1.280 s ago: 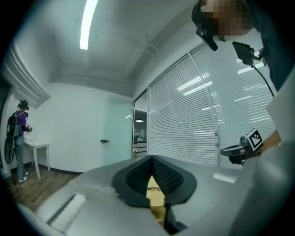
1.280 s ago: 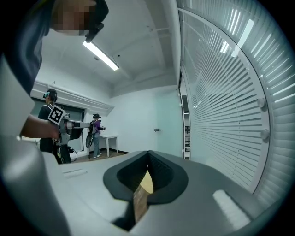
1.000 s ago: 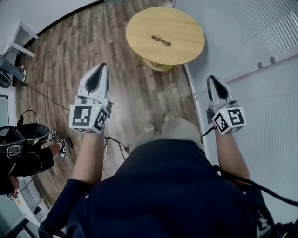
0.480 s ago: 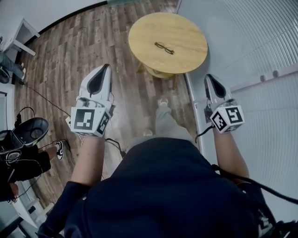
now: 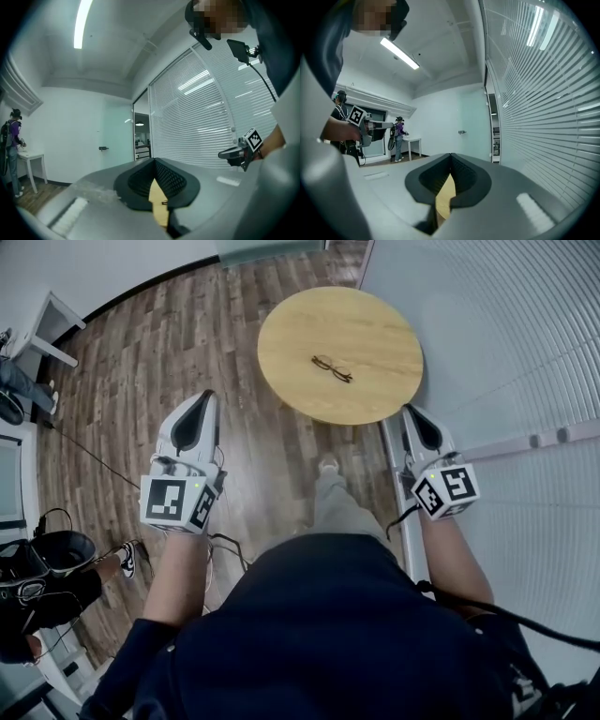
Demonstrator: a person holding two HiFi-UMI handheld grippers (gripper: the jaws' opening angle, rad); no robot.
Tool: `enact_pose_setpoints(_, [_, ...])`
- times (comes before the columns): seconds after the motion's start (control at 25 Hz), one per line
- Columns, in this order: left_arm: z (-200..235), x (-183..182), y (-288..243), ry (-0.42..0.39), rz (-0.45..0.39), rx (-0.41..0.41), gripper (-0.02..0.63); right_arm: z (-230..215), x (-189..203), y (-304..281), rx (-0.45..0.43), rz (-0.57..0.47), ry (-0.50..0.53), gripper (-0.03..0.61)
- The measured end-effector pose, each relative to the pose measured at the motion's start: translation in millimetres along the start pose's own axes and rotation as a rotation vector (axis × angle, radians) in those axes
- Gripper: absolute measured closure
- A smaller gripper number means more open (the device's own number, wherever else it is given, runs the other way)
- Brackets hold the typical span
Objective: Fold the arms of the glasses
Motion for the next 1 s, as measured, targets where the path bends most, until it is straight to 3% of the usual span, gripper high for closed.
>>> enact_pose_setpoints(0.48, [29.5, 6.3, -105.5, 0.025, 0.062, -0.008, 0.612, -62.1, 10.0, -100.5, -0.056, 0.079, -0.04, 0.569])
enact_pose_setpoints(0.76, [35.4, 20.7, -141.7, 0.037, 0.092, -0.014, 0.612, -83.6, 14.8, -121.1, -0.07, 0.089, -0.049, 0.569])
enact_pose_setpoints(1.0, [38.1, 12.2, -174.7, 0.034, 0.109, -0.014, 0.612, -104.2, 18.6, -139.1, -0.08, 0.11, -0.063, 0.569])
Point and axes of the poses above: the fingertips, and each gripper's own axes: y backward along the fingers, z to its left, x out of its underside, the point moved 6 cm from there along y, backward along the fingers, and after that the axes turned 6 degrees about z, right-handed, at the moved point
